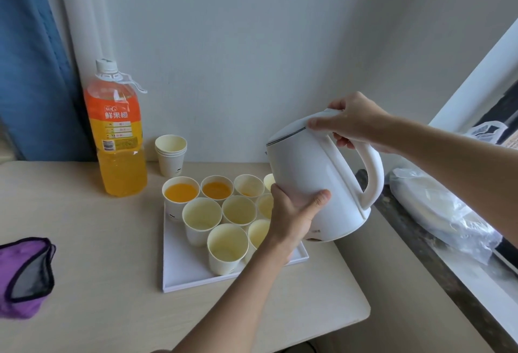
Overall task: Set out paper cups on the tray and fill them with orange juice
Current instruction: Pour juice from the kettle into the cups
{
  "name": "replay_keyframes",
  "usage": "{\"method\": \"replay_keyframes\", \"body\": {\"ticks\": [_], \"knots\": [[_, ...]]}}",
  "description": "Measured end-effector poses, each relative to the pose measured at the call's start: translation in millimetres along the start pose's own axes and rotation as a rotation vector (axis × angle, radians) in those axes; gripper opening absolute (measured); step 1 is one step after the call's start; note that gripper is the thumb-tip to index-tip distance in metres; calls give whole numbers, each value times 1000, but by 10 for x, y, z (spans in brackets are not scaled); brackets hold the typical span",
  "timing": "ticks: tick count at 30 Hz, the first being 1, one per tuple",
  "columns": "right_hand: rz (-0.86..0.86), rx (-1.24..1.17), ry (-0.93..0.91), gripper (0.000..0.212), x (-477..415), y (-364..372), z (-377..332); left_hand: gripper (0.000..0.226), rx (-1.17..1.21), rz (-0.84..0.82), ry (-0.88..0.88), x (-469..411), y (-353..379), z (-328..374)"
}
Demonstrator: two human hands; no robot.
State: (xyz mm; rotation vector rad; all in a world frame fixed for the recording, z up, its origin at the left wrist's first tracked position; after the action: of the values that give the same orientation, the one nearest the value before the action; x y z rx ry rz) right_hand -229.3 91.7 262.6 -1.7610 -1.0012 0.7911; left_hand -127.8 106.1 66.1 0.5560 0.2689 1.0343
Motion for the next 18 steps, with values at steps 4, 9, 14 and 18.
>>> {"method": "replay_keyframes", "body": {"ticks": [4,9,14,18], "knots": [[-8,57,-4,47,-17,25,-54,68,37,4,-29,-30,-5,-60],[-21,100,-3,44,-32,47,-86,82,89,-8,-39,-69,2,-147],[-35,136,-6,34,-28,49,-111,94,96,-1,-31,-85,13,-200],[-34,140,3,39,-22,53,-109,96,88,-9,-35,-110,5,-225]]}}
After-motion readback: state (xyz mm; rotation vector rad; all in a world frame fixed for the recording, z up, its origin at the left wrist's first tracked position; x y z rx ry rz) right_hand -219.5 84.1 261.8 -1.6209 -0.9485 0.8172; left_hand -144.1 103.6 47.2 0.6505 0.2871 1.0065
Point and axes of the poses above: each hand's wrist, its own x-axis away from the middle knuckle, its own y-axis out of the palm, z = x × y, the point moved 4 cm from there along -x, towards the middle knuckle, and after that the axes turned 10 degrees about x, right-handed, at the moved point
